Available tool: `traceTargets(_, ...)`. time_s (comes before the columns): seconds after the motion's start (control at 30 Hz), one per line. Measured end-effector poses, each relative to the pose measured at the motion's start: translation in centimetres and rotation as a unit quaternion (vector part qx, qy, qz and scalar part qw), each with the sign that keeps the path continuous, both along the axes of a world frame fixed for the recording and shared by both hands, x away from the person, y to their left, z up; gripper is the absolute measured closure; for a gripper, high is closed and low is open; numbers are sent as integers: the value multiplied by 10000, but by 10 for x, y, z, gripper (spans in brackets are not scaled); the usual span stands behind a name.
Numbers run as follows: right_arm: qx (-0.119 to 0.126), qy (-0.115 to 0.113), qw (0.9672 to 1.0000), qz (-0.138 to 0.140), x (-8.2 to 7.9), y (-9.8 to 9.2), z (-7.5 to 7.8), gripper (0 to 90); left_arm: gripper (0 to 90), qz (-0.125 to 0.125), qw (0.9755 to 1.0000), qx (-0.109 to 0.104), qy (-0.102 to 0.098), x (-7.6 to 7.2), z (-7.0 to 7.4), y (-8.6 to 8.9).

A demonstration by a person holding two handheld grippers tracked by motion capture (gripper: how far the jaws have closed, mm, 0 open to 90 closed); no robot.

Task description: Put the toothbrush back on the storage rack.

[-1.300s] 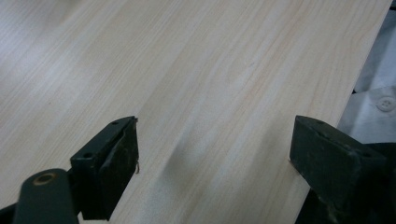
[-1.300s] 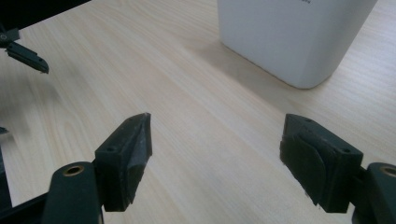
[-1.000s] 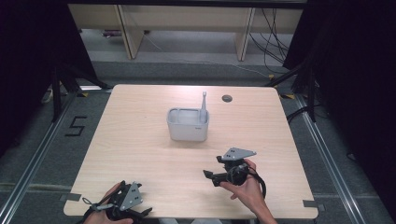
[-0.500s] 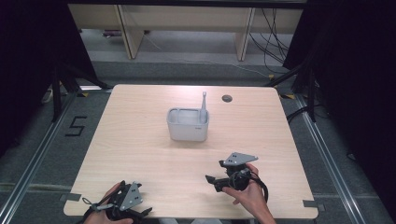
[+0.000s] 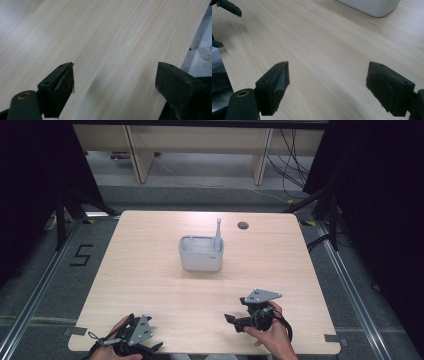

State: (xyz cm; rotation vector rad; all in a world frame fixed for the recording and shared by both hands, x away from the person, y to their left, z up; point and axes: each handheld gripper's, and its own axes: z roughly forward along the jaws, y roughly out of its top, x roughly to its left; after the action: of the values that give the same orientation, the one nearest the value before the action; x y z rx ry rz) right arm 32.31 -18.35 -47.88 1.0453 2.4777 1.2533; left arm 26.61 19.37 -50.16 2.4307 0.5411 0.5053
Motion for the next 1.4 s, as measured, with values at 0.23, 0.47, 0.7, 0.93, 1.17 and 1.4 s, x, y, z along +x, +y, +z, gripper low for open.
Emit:
traceTargets(0.23, -10, 15, 10000, 23, -5, -3, 0, 196, 153, 15, 10000, -19, 13, 0, 0, 0)
traceTargets(0.47, -94, -7, 9999, 102, -12, -6, -2, 197, 153, 18, 10000, -20, 21, 0, 0, 0)
traceTargets(0.7, -231, 91, 9997, 65, -19, -8, -3, 195, 153, -5, 10000, -1, -2, 0, 0, 0)
traceTargets(0.93, -274, -35, 9995, 129, -21, -11, -4, 193, 153, -5, 10000, 2, 1, 0, 0, 0)
traceTargets(1.17, -287, -15, 9995, 106, -22, -10, -3, 194, 153, 5, 10000, -2, -1, 0, 0, 0)
traceTargets(1.4, -330, -10, 9993, 167, -21, -10, -4, 194, 153, 36, 10000, -36, 30, -1, -1, 0)
